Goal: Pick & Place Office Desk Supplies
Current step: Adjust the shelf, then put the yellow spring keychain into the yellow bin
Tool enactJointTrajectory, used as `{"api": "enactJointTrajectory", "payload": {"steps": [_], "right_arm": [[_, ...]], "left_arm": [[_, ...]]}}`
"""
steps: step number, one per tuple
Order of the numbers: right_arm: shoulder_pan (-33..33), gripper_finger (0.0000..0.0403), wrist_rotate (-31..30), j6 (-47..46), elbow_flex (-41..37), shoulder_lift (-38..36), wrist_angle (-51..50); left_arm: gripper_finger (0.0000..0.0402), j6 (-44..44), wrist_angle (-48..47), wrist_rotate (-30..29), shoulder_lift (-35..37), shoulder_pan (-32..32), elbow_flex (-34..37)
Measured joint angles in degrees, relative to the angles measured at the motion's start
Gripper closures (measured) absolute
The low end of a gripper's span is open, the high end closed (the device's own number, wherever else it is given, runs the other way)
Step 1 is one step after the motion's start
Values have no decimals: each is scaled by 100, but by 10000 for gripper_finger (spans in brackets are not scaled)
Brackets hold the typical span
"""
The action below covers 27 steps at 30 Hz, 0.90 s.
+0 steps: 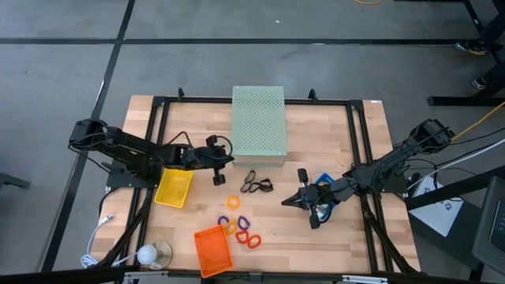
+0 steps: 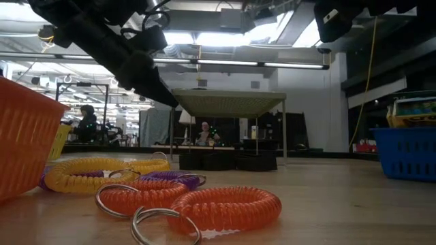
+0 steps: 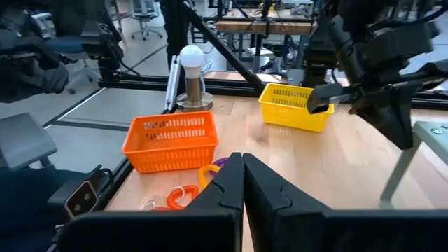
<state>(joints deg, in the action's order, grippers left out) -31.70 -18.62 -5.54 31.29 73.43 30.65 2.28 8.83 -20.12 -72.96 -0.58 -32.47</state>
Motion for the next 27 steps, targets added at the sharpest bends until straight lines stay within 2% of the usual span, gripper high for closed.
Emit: {"api": "enactJointTrajectory", "payload": {"steps": [8,13,17,21,27], "right_arm": [[0,395,69,0,0,0,0],[0,397,69,0,0,0,0],[0,391,66,2,0,0,0],[0,387,20,21,0,0,0],[0,379,-41,44,0,0,1]], "left_arm": [[398,576,28,1432,-34,-259,0],[367,1052,39,1812,-31,-722,0],[324,1329,39,1770,-43,-1058,0],[283,1357,41,1422,-132,-1346,0],[245,1288,38,1107,-267,-1508,0]]}}
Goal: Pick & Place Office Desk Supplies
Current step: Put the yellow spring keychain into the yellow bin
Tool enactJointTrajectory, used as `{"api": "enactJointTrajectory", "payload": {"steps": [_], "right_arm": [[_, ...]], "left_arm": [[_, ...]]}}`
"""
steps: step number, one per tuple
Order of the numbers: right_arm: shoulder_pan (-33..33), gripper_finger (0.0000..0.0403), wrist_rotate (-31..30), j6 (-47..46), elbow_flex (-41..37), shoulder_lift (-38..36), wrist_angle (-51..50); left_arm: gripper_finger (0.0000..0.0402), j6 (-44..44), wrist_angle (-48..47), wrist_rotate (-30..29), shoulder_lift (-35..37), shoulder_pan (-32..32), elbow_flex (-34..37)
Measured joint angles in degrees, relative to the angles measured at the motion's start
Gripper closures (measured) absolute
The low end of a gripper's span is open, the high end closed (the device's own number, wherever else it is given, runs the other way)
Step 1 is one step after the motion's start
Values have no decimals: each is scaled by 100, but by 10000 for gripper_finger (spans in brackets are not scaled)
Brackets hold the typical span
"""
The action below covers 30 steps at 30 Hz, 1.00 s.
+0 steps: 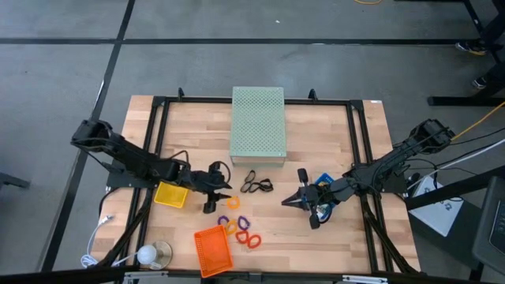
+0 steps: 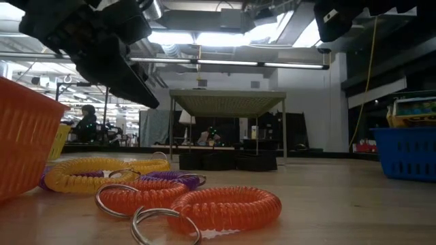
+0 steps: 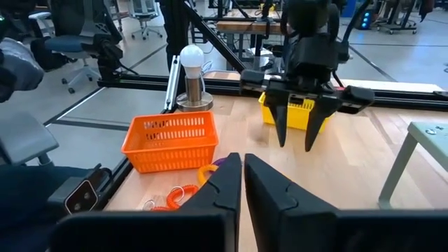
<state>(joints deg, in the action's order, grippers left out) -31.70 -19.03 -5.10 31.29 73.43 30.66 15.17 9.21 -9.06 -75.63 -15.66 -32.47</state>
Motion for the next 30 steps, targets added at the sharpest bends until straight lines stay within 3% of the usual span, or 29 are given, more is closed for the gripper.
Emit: {"api": "enactJointTrajectory", "payload": {"steps": [7,16,23,30], "right_arm": [[31,358,-1,-25,0,0,2],[127,303,-147,-46,0,0,4],[129,270,-255,-201,0,0,0],[129,266,-256,-212,0,0,-3]], "left_arm": [[221,213,99,-11,-365,-44,-7],[212,142,328,3,-1205,-99,-275],[212,-33,-807,-121,-1866,-103,-918],[233,-27,-892,-390,-1985,-64,-975]]}}
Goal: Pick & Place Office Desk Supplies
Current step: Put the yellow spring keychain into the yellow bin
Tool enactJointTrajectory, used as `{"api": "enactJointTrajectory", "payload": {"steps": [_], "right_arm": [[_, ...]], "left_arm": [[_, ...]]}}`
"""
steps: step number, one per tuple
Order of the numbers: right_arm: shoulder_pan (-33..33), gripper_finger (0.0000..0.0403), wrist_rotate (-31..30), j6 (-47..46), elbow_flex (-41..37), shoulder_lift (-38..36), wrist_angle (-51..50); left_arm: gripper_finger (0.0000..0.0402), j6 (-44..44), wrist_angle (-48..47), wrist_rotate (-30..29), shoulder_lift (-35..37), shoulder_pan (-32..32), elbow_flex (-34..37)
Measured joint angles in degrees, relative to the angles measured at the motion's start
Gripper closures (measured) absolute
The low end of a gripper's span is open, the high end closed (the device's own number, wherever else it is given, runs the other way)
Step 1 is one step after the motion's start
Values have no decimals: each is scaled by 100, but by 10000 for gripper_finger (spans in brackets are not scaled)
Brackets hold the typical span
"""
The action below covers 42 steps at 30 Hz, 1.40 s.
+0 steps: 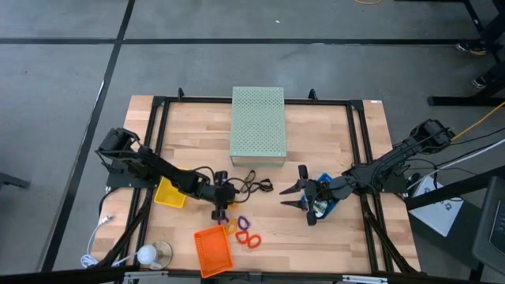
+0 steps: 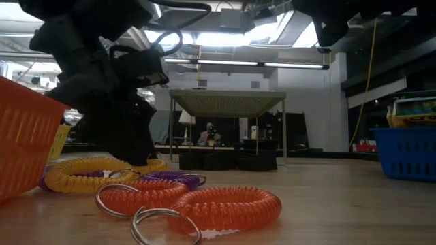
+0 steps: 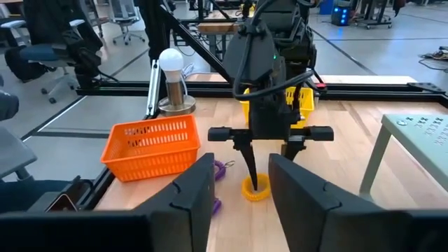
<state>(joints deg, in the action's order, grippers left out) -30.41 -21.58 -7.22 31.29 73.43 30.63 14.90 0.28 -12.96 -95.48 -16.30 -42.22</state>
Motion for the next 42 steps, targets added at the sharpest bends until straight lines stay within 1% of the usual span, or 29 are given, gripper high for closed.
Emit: {"api": "enactJointTrajectory", "payload": {"steps": [3,8,9,12,15,17,21,26,29,31,34,38,42], "right_arm": [[0,272,0,11,0,0,0],[0,286,0,15,0,0,0],[0,289,1,16,0,0,-2],[0,296,2,17,0,0,-2],[0,301,9,18,0,0,-2],[0,304,15,17,0,0,-6],[0,305,17,20,0,0,-31],[0,305,20,43,0,0,-42],[0,305,17,171,0,0,-42],[0,305,20,222,0,0,-39],[0,305,20,400,0,0,-39],[20,305,17,533,0,0,-35],[74,305,20,583,0,0,-31]], "left_arm": [[275,-92,-8,70,17,12,0],[375,-101,-25,163,20,13,2],[386,-95,-14,176,22,16,4],[387,-127,-59,248,141,26,22],[386,-209,-191,260,495,32,39],[389,-239,-247,193,888,29,19],[395,-280,-726,14,1757,16,22],[394,-142,-1808,-331,2914,3,20],[395,316,-2698,-263,3521,107,20],[395,731,-3479,-95,3883,141,20],[394,1391,-4449,-36,4321,101,20],[394,2105,-5308,-41,4696,-148,20],[394,2761,-6024,-80,4857,-457,20]]}}
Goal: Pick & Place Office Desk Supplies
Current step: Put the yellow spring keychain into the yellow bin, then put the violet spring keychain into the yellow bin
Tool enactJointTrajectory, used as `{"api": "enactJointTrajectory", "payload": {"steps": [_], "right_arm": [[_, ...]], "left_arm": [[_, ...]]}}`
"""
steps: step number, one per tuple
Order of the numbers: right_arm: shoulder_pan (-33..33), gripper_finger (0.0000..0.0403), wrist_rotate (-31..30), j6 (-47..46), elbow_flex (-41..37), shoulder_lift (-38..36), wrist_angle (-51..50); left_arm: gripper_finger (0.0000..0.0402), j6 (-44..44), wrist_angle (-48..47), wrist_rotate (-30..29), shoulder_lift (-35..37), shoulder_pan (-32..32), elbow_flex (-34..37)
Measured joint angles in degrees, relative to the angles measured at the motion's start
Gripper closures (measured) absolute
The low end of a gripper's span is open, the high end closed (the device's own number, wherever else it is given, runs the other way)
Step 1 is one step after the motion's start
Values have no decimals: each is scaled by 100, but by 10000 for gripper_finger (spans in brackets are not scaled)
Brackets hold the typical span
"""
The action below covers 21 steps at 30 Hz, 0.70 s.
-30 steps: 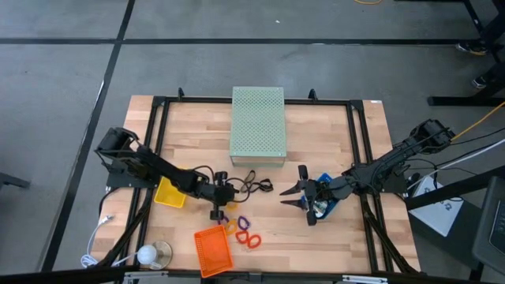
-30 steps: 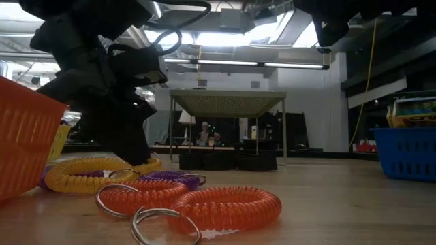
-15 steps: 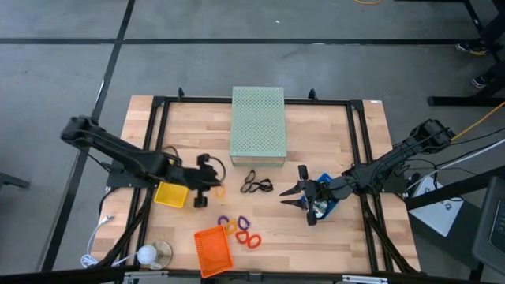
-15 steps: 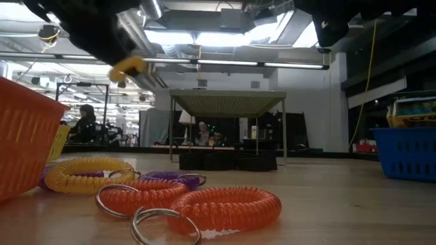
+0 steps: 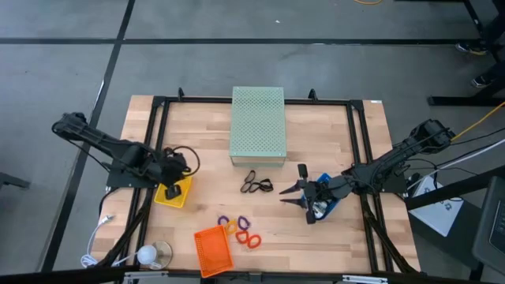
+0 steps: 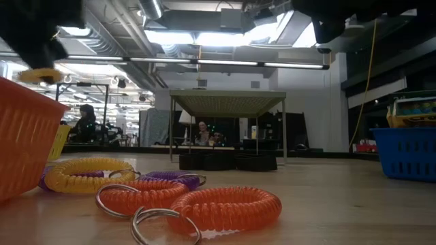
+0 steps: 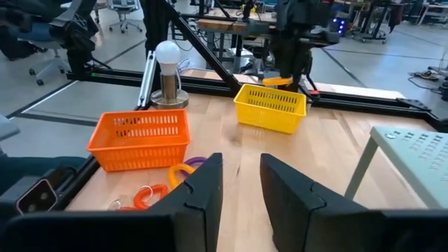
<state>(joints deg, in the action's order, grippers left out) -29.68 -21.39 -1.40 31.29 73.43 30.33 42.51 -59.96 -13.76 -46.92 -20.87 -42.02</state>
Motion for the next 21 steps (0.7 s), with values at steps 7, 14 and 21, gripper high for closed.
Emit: {"api": "enactJointTrajectory", "payload": {"steps": [7,14,21], "right_arm": [[93,305,290,42,0,0,4],[195,305,303,82,0,0,4],[204,304,302,73,0,0,4]], "left_arm": [[394,1050,-752,182,11,-264,579],[349,1338,-618,147,-31,-428,871],[267,1137,-406,36,0,-428,868]]}}
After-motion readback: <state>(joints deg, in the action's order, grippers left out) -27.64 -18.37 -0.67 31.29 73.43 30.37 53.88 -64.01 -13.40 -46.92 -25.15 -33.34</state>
